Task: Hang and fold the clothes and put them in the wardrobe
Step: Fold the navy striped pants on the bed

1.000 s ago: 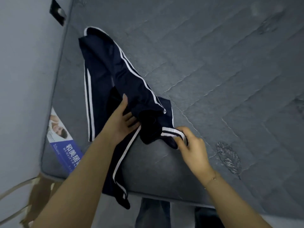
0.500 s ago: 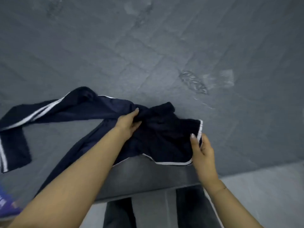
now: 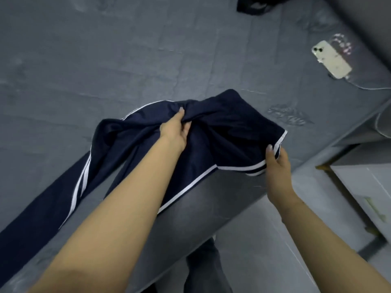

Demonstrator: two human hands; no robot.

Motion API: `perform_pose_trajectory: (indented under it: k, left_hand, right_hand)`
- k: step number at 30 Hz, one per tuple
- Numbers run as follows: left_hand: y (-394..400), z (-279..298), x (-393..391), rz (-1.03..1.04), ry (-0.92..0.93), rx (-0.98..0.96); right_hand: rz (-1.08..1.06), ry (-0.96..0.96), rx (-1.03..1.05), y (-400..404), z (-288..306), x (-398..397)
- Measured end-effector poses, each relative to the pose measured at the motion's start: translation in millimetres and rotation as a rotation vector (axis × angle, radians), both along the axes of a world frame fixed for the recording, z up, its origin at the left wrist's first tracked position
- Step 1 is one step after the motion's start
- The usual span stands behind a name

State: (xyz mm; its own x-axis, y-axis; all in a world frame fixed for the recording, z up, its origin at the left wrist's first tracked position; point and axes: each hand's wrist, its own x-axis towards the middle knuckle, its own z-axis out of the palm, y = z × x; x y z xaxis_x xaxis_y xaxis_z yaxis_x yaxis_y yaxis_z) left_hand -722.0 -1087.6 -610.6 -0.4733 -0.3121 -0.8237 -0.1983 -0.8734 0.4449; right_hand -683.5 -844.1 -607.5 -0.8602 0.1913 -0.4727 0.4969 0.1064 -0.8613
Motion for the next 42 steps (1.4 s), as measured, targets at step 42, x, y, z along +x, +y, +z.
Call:
perform_pose_trajectory:
  k: [42]
  left_hand:
    - [-11.2, -37.4, 39.2, -1.161, -0.202, -1.494]
  right_hand:
    - [1.577, 0.751, 0.826, 1.4, -53.1, -147.4]
